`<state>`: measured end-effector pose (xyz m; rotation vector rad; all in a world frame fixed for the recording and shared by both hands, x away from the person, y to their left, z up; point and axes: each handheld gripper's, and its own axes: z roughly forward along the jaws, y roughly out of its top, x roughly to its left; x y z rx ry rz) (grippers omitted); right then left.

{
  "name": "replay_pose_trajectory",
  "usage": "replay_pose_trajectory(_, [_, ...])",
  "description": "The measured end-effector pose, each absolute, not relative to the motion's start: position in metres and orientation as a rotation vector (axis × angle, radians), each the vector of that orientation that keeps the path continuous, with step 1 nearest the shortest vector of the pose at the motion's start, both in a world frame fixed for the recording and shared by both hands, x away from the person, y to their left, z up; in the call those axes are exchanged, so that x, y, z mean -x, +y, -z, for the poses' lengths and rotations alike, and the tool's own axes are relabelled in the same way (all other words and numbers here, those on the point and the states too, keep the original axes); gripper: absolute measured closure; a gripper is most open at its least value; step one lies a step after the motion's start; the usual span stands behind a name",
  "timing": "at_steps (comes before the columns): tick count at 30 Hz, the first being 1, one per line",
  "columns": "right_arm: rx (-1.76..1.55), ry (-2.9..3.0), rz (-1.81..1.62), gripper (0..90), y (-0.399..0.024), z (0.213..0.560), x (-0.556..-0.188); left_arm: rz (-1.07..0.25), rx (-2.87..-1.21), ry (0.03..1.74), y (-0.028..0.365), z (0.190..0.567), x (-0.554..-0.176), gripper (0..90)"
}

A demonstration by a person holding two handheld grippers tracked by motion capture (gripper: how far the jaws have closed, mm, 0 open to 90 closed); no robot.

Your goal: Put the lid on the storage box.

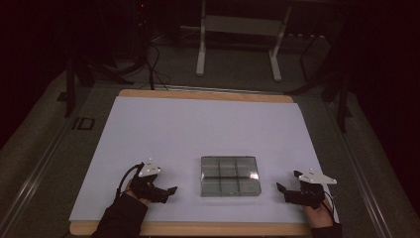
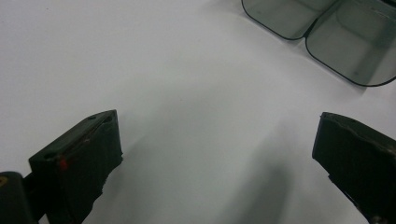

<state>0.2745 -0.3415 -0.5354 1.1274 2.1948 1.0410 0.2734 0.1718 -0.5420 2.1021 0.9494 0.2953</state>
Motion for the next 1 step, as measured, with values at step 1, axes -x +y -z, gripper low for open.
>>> replay_pose_trajectory(1, [-1.125,2.197,-1.038,15.6,-0.3413,0.5355,-0.2748,-0.299,-2.103,0.949,0.1713,0.5421,-0.2732,2.7])
